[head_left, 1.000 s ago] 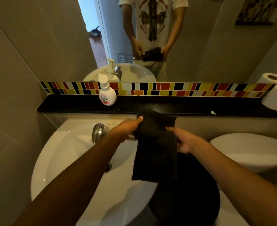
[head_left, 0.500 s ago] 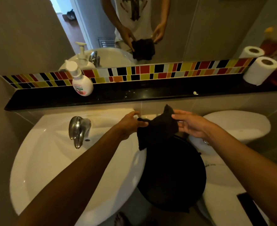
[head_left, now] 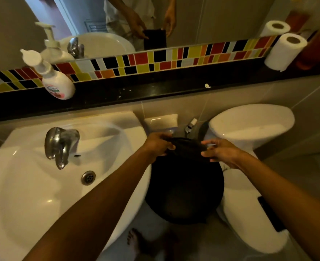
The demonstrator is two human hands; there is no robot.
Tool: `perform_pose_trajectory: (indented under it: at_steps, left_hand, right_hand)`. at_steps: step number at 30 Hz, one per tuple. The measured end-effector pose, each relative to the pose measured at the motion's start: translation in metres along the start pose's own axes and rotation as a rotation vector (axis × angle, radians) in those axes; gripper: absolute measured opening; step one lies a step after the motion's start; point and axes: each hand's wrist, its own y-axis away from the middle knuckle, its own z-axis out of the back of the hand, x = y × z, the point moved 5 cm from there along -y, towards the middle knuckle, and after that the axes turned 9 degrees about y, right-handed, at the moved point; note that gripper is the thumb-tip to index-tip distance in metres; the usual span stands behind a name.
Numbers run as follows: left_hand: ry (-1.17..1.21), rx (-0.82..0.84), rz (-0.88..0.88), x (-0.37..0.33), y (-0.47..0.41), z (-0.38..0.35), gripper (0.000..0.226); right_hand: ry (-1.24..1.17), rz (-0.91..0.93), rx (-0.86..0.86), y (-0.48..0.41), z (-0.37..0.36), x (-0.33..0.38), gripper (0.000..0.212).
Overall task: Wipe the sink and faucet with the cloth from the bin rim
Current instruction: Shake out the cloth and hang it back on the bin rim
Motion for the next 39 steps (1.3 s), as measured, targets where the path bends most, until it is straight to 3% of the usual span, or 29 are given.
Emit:
perform_pose_trajectory:
  at_steps: [3, 8, 11, 15, 21, 29, 33, 37, 39]
  left_hand:
    - [-0.134, -0.047, -0.045, 0.018, -0.016, -0.008, 0.045]
    - [-0.143, -0.172, -0.062, 0.059, -0.037, -0.022, 0.006]
    - [-0.081, -0.216, -0.008, 0.09, -0.043, -0.027, 0.016]
    - [-0.037, -0.23, 0.107, 0.13, -0.051, -0.028, 0.003]
    - [-0.088, -0.273, 0.131, 0.156, -0.071, -0.033, 0.009]
    - [-0.051, -0.441, -0.176, 0.118, -0.093, -0.031, 0.015]
    - [-0.09, -0.483, -0.289, 0.142, -0.096, -0.031, 0.014]
    - [-0.147, -0.443, -0.14, 0.217, -0.105, -0.033, 0.013]
    - [-0.17, -0.394, 0.004, 0.258, -0.109, -0.032, 0.014]
  right_hand:
    - [0.043, 0.026, -0.146, -0.006, 0.003, -0.017, 0.025]
    - [0.069, 0.049, -0.177, -0.023, 0.001, -0.042, 0.019]
    - [0.031, -0.007, -0.105, -0.031, -0.006, -0.065, 0.028]
    - [0.048, -0.079, 0.051, -0.041, -0.017, -0.099, 0.043]
    - [0.105, -0.078, 0.008, -0.068, -0.022, -0.119, 0.036]
    - [-0.036, 0.099, -0.279, -0.106, -0.004, -0.091, 0.022]
    - [-0.031, 0.168, -0.368, -0.118, -0.012, -0.106, 0.021]
    - [-0.032, 0.053, -0.338, -0.14, -0.051, -0.169, 0.02]
    - [-0.016, -0.042, -0.286, -0.151, -0.077, -0.209, 0.033]
